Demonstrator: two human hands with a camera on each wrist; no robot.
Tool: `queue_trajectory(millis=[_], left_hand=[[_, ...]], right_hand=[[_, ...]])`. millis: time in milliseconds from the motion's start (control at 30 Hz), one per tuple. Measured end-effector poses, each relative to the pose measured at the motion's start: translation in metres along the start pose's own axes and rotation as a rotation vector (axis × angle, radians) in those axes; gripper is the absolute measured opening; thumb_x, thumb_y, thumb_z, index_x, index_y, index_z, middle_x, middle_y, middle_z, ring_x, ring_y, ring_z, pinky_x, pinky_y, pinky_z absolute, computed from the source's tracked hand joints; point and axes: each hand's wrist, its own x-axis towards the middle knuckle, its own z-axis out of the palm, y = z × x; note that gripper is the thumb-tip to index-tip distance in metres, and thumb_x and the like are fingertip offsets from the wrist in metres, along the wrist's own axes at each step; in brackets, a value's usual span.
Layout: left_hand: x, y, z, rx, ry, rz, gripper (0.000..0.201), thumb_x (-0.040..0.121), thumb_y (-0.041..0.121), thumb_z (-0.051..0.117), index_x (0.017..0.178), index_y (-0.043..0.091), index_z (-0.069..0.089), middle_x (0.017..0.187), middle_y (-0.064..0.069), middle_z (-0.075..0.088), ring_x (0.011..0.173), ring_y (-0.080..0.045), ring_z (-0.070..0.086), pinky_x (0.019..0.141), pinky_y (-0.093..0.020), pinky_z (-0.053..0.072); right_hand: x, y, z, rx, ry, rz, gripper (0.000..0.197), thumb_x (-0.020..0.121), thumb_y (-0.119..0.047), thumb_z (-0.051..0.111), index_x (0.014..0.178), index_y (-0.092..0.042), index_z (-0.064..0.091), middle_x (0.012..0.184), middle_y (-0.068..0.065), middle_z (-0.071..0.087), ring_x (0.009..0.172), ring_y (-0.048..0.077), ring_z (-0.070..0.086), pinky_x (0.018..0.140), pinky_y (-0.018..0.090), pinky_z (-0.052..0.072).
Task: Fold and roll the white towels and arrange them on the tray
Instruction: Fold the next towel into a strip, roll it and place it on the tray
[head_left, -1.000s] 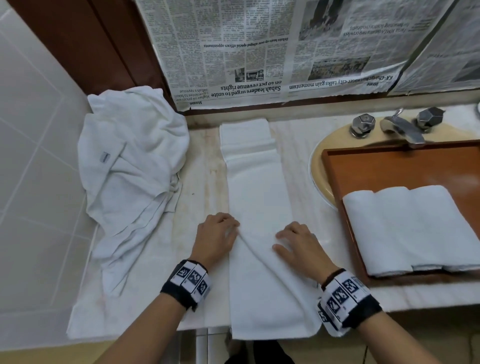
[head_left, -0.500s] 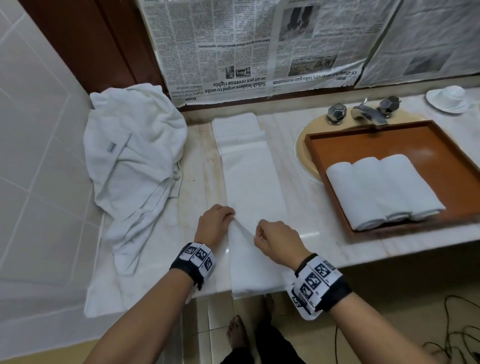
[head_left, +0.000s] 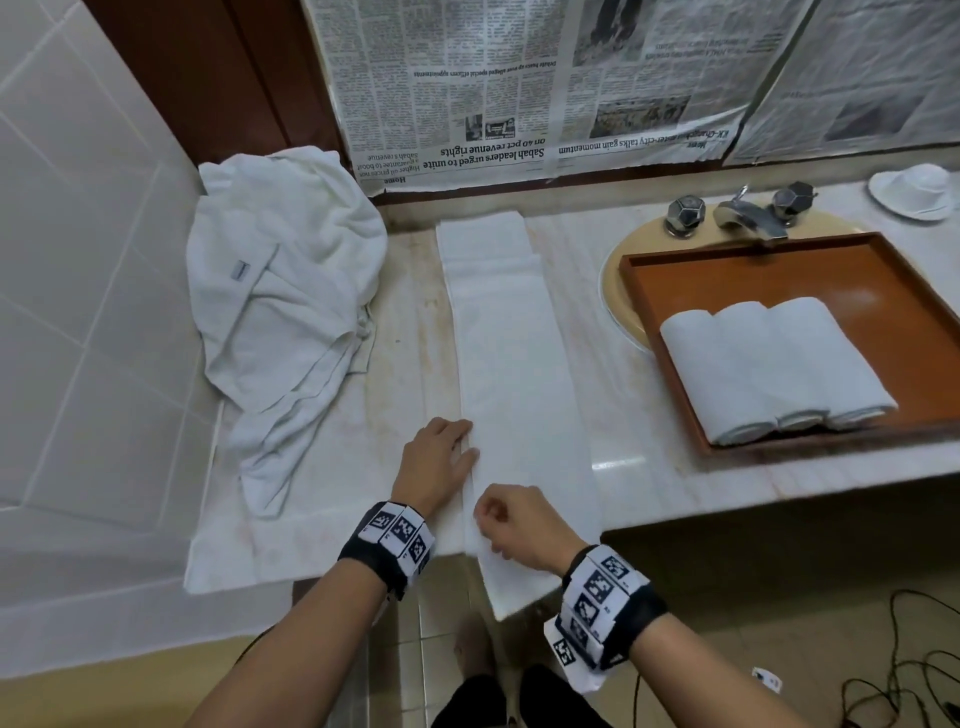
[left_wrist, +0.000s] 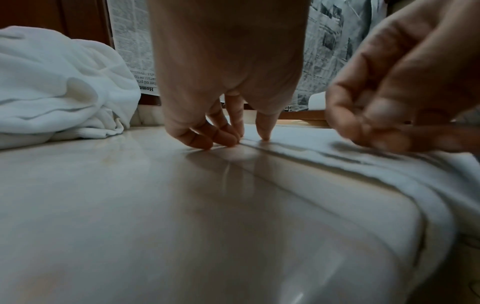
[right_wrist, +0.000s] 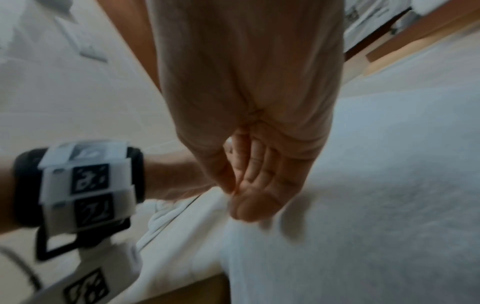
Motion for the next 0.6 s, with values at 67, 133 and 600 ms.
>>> queue_trajectory(millis=[67,133,600], left_hand=[[-0.005,0.0,0.003,-0.003,0.044,-0.01,0.042,0.094,0.029,0.061,0.134,0.015,0.058,0.12,-0.006,0.06,0.106,-0.027,0.058,0.094,-0.044,0.048],[-0.011,0.003,0.005,-0.024,0.096,-0.031,0.038,0.095,0.028,0.059,0.131,0.015,0.059,0.119,-0.006,0.061,0.106,-0.026,0.059,0.093,-0.044,0.049],[-0.02,0.032,0.017,0.07,0.206,-0.281,0.015,0.098,0.03,0.051,0.106,0.02,0.057,0.108,0.002,0.058,0.101,-0.022,0.053,0.084,-0.041,0.046]], right_hand=[[0.002,0.006,-0.017,-0.018,0.139,-0.066,0.009,0.095,-0.019,0.058,0.098,-0.016,0.066,0.087,-0.001,0.067,0.076,0.011,0.063,0.071,0.023,0.052],[0.009,0.017,-0.037,-0.143,0.296,-0.12,0.012,0.096,-0.019,0.056,0.104,-0.015,0.064,0.092,-0.005,0.063,0.083,0.009,0.059,0.077,0.02,0.048],[0.045,0.077,-0.065,-0.618,0.38,-0.102,0.068,0.097,-0.051,0.007,0.157,-0.021,0.013,0.165,-0.006,0.006,0.152,0.015,0.002,0.122,0.042,0.002]])
